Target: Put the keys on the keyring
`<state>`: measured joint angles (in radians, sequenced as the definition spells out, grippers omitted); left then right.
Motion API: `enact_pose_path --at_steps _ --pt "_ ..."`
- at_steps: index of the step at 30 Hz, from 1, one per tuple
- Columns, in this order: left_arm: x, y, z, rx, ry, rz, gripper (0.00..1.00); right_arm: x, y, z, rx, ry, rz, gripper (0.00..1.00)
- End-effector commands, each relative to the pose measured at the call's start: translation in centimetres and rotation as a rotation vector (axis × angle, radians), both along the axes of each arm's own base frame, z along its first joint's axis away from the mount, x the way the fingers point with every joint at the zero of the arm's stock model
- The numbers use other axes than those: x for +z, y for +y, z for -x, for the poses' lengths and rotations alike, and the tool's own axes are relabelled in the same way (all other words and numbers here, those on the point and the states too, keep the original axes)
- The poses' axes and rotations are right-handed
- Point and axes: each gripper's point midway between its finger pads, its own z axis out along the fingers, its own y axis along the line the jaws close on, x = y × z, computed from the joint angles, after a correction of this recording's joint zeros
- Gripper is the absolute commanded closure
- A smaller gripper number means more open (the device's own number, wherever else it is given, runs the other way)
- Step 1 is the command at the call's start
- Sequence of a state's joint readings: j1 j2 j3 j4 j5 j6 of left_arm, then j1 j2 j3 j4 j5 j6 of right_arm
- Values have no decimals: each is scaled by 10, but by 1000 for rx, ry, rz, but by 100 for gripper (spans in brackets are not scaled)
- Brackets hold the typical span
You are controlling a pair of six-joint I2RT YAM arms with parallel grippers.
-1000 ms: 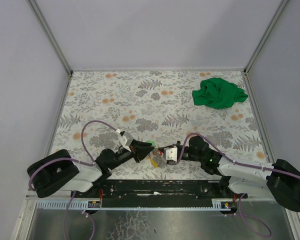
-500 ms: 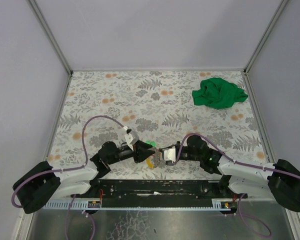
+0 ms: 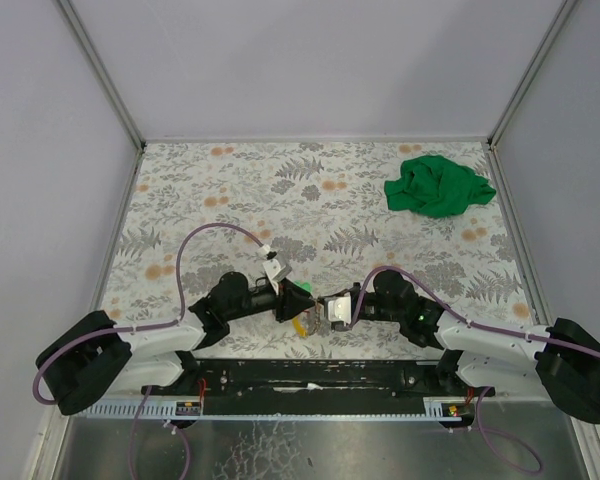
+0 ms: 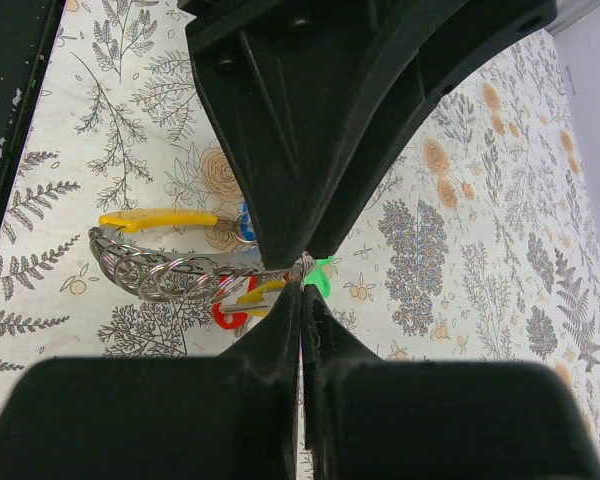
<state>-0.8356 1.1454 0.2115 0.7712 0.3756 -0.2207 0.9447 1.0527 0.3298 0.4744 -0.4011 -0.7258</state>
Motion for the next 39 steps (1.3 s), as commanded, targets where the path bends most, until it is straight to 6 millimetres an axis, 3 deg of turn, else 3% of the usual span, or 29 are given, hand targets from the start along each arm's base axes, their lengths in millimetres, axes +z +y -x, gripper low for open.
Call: enact_pose_path --at_steps 1,8,18,31,35,39 --pt "6 -4 -8 17 6 2 74 32 13 -5 14 -56 -75 100" --pt "6 -7 -9 15 12 8 100 31 12 -5 8 -51 -71 100" --pt "26 14 -34 248 28 159 100 21 4 -3 -20 -26 -65 100" --pt "66 22 -38 299 12 404 100 -4 9 12 14 65 -57 100" --pt "67 28 -40 337 55 475 100 -4 11 11 6 60 -54 100" --pt "54 26 -37 322 65 424 100 11 7 3 -29 4 -78 100"
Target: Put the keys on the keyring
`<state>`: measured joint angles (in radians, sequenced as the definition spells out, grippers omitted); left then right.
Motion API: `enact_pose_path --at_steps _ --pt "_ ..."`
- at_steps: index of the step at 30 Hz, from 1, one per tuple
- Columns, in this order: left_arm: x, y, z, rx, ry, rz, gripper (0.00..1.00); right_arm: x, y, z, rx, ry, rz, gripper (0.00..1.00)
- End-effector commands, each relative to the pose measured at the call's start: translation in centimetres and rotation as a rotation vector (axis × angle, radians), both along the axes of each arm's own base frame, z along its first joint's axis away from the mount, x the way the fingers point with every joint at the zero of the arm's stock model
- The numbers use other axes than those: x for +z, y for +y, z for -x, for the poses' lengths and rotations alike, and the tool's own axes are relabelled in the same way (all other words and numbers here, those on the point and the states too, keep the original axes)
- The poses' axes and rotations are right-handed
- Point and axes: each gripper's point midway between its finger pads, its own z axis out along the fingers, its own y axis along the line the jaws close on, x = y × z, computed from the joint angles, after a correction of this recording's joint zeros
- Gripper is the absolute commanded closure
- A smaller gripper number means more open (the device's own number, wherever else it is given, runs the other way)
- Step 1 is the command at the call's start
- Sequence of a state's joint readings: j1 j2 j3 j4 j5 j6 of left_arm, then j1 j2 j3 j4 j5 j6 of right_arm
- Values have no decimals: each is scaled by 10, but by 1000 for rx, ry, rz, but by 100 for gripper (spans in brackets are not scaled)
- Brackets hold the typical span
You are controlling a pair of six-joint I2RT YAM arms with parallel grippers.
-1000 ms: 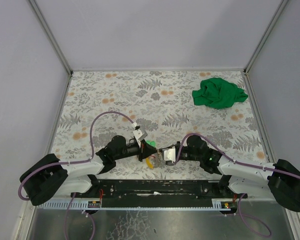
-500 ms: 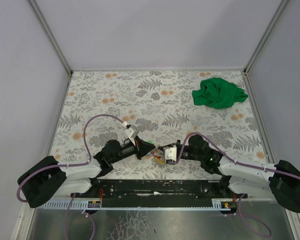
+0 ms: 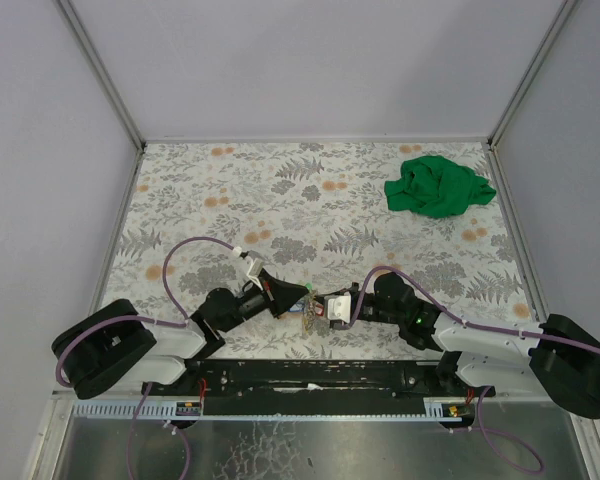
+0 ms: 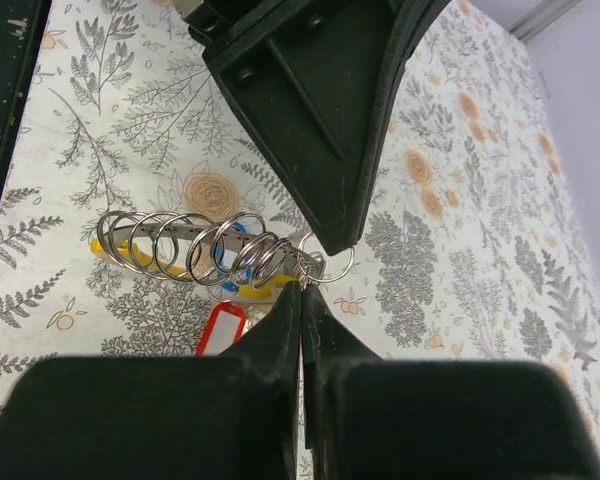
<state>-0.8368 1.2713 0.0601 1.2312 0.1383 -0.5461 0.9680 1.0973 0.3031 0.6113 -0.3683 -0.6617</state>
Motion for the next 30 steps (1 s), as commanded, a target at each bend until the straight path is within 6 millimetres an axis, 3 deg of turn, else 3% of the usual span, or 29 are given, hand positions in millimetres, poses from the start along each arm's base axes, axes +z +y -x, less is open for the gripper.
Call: enact_pose_path --at_steps 1,3,6,8,17,19,22,23,24,25,30 --pt "37 8 -15 83 -99 112 100 11 -2 2 -12 -20 -14 100" --pt "30 10 -14 81 -106 72 94 15 -3 1 -14 -33 2 100" --pt "16 10 -11 58 -119 -29 70 20 -2 -1 -10 -49 10 100" --pt "9 13 -13 64 -115 -95 60 22 -2 -2 -8 -56 18 100" --pt "17 33 -15 116 -196 -211 40 21 -2 -2 -3 -53 44 100" --pt "21 34 -14 117 -206 -210 34 22 -1 -2 1 -53 45 100" --pt "25 29 -7 61 -237 -215 32 25 1 -2 7 -58 45 100" --pt "23 27 -4 41 -233 -222 27 25 1 -3 7 -60 46 100" --pt "23 23 -1 9 -239 -225 5 26 1 -3 7 -62 45 100" --pt "21 20 2 -20 -242 -237 1 26 1 -3 8 -63 48 100" --pt "15 6 11 -126 -237 -254 0 29 2 -4 9 -67 50 100"
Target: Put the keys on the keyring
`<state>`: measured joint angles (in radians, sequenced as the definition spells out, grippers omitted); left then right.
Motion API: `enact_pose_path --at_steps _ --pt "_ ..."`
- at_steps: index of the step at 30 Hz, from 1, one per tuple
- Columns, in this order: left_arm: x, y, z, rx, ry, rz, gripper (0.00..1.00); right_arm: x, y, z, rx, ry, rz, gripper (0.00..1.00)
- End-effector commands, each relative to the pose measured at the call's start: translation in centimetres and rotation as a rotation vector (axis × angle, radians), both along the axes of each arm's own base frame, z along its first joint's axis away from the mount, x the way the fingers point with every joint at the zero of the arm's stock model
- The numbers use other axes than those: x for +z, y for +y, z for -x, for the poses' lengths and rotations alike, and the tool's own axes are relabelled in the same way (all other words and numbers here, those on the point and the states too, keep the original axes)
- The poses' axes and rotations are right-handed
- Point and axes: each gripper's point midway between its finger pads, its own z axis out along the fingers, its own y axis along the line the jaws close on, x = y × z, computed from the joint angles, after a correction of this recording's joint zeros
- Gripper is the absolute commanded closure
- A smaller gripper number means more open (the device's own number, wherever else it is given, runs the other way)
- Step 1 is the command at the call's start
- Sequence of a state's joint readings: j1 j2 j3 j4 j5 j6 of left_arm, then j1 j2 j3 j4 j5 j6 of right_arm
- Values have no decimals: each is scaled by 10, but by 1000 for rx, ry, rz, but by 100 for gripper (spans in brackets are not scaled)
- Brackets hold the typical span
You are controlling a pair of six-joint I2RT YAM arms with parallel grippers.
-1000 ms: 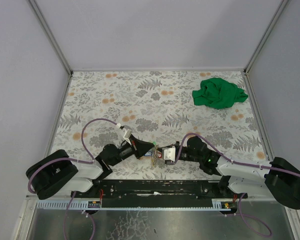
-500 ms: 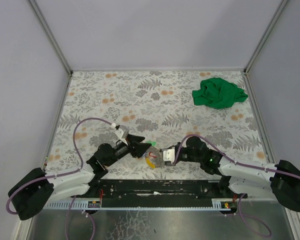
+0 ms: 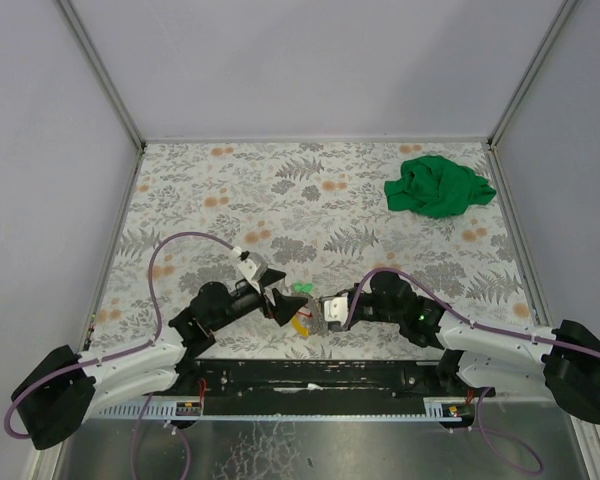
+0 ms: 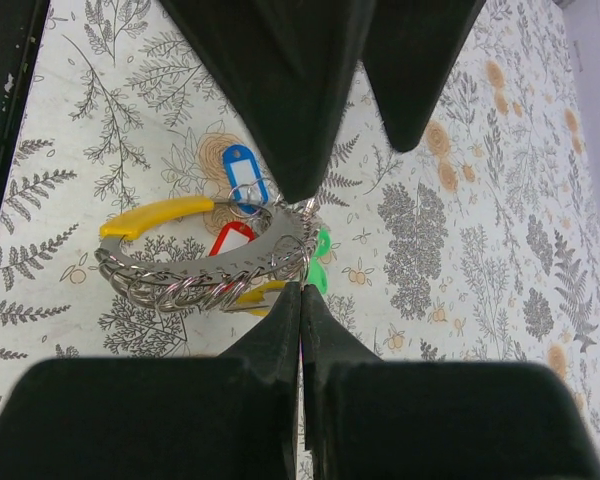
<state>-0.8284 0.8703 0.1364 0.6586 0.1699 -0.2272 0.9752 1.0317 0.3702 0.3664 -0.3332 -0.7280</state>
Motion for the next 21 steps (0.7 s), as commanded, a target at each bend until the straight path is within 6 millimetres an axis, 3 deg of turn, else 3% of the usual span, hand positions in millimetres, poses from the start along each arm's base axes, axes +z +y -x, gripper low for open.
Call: enact_pose_path --at_steps 1,3,7,12,21 --pt "4 -14 7 -102 -17 -23 0 32 13 -5 19 -60 -63 100" --pt "0 -17 6 -111 -6 -35 1 32 12 -4 19 -61 -62 100" --pt "-2 -24 5 -148 30 -35 11 31 12 -3 23 -57 -62 100" --pt "-8 -29 -1 -180 109 -33 30 32 13 -3 26 -56 -64 100" --pt "-20 -39 -1 -263 205 -51 39 31 12 -2 30 -55 -63 100"
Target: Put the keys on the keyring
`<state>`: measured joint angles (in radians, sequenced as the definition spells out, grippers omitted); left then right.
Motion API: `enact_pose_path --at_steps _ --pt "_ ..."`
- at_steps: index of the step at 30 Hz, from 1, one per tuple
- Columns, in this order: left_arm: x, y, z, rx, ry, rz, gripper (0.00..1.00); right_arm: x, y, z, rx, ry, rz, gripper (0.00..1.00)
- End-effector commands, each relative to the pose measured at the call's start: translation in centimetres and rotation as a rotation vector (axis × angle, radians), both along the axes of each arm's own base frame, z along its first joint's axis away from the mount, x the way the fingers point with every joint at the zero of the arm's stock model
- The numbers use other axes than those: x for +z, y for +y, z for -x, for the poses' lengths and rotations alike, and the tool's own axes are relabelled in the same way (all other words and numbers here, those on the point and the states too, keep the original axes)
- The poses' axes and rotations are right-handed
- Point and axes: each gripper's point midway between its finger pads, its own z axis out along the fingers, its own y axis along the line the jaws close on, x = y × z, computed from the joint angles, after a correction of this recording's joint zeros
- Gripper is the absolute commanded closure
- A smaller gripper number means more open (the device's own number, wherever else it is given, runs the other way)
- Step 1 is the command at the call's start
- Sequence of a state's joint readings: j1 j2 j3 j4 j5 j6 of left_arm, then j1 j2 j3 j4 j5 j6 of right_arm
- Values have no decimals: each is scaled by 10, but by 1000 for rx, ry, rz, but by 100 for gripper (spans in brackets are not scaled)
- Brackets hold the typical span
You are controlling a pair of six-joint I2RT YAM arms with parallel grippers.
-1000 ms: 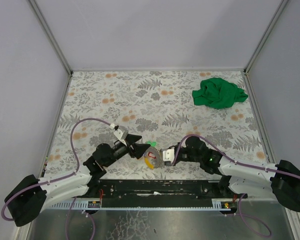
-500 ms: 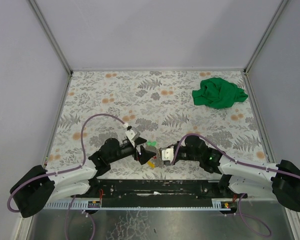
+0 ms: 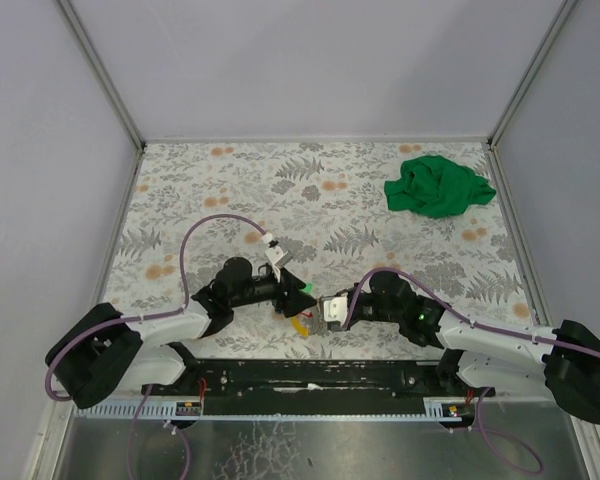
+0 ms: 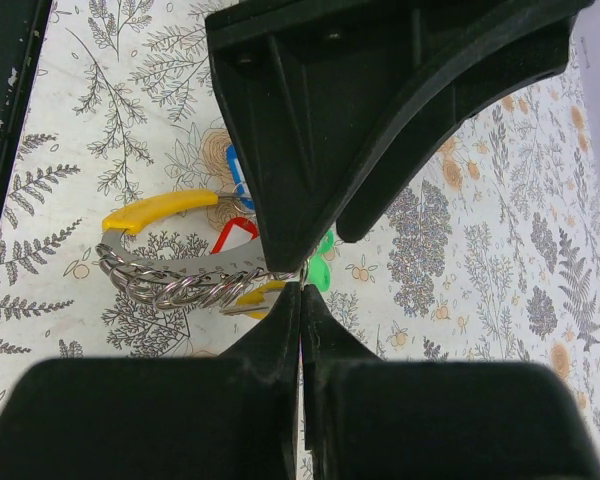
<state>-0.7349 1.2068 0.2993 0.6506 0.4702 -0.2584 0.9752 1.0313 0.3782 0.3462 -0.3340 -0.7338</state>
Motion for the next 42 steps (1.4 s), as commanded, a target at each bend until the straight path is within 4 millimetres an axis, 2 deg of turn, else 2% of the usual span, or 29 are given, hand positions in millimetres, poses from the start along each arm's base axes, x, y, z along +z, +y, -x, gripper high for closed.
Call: enact_pose_path --at_steps 1,4,9,12,14,15,19,24,29,31,34,38,40,42 --pt "6 -8 1 -61 27 27 42 32 13 -2 28 -57 -75 100" --pt "5 -9 2 -74 37 26 56 32 13 -2 29 -56 -75 100" --pt "10 -12 3 -93 23 44 71 32 13 -1 30 -52 -76 100" --pt "14 -14 5 -113 17 60 85 30 14 0 32 -45 -74 100" --pt "16 -16 6 -122 18 72 99 30 13 0 30 -39 -75 100" --pt "17 -16 6 -119 18 80 100 29 12 0 29 -35 -75 100" --pt "23 -10 -1 -34 23 126 100 25 6 1 2 -27 -82 100" --pt "40 1 -15 112 29 216 100 18 1 6 -12 6 -96 100" --pt "58 11 -25 231 55 338 100 6 2 15 -2 65 -114 100" --pt "63 13 -25 247 53 372 100 8 8 19 15 74 -144 100" --pt "62 8 -23 252 46 380 100 10 18 23 37 88 -169 100" --pt "54 6 -17 226 48 358 100 19 16 10 -12 27 -183 100" --pt "48 9 -15 214 40 319 83 24 13 5 -32 -8 -170 100" --pt "36 10 -12 188 34 238 73 29 11 0 -42 -38 -147 100"
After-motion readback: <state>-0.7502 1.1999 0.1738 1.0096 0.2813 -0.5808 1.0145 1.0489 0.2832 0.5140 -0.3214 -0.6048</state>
